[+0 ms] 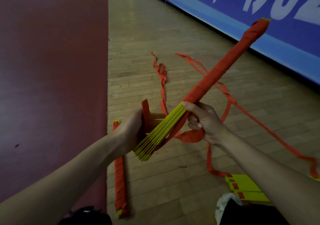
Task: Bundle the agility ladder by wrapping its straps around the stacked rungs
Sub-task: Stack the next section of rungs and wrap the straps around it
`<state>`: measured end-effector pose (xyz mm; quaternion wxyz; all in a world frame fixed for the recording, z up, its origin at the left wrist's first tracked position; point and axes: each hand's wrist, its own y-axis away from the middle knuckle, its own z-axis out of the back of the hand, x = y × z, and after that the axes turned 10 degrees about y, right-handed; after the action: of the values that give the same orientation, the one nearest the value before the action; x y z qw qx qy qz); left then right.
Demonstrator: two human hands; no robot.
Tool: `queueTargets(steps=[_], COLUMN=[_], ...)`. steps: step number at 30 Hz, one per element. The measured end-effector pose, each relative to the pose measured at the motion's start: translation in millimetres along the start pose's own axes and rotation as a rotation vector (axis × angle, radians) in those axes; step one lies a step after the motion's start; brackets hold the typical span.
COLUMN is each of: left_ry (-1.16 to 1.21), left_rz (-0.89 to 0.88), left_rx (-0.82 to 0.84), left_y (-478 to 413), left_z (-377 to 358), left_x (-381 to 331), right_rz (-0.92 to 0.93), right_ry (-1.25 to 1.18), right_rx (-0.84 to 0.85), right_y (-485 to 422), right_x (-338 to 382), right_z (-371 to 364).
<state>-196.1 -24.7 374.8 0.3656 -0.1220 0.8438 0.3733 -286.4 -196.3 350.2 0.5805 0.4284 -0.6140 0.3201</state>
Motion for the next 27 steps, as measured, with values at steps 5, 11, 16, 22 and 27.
queueTargets(steps=[5, 11, 16, 22, 27], left_ry=[-0.168, -0.41, -0.461, -0.23, -0.401], left_rz=[-0.054, -0.263, -0.286, -0.179, -0.341], left_rx=[0.061, -0.251, -0.201, -0.08, 0.013], left_y=[9.1, -4.6, 2.6, 10.0, 17.3], left_z=[-3.1, -3.0, -6.3, -0.6, -1.1], left_x=[4.4, 16.2, 14.3, 10.7, 12.9], right_rz=[0.019, 0.007, 0.007, 0.015, 0.016], right_ry=[0.02, 0.009, 0.011, 0.044, -0.011], right_rx=[0.01, 0.014, 0.003, -0.048, -0.107], right_y=[-0.3, -0.8, -1.5, -3.9, -6.7], right_x=[1.1, -3.5, -4.2, -5.4, -3.4], right_z=[0.9, -3.6, -2.6, 3.9, 7.7])
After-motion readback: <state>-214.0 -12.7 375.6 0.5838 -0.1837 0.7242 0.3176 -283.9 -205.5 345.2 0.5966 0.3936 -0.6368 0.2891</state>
